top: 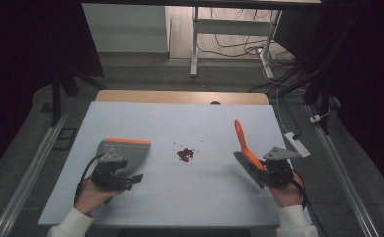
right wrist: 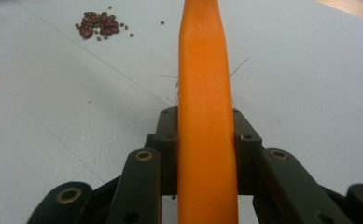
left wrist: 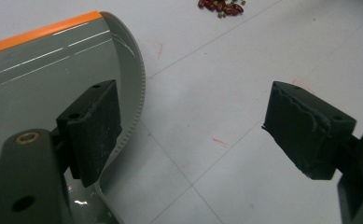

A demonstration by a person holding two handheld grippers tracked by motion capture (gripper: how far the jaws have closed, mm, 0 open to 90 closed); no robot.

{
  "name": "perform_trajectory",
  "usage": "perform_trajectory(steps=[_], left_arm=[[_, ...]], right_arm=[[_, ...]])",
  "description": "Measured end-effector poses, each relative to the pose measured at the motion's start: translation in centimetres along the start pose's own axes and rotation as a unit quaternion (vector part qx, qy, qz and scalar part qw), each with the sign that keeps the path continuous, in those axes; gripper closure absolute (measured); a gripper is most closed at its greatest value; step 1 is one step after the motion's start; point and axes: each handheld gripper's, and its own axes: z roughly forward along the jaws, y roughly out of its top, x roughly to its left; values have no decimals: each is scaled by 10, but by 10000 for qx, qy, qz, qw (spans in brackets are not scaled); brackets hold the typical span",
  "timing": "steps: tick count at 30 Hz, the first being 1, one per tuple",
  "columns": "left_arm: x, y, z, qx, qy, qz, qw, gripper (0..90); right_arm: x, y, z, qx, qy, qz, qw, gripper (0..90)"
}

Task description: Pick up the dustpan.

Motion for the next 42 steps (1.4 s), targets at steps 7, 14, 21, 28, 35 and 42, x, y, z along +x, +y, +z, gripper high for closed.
perform_trajectory(steps=[7, 14, 21, 28, 35, 42], left_arm=[[0, 1, -1, -26, 13, -4, 10000, 193], [-1, 1, -2, -55, 9, -1, 10000, 193], [-1, 2, -2, -35, -1, 9, 10000, 193], [-1, 3, -3, -35, 1, 16, 10000, 193], [-3, 5, -4, -22, 38, 37, 10000, 194], [-3, 9, -7, 5, 91, -27, 10000, 193]], right_arm=[[1, 1, -1, -26, -21, -18, 10000, 700], [1, 1, -1, -35, -38, -25, 10000, 700], [1, 1, -2, -45, -53, -25, 10000, 700], [1, 1, -3, -70, -64, -14, 10000, 700], [1, 1, -2, -73, -60, -17, 10000, 700], [1, 2, -2, -98, -28, 8, 9999, 700]])
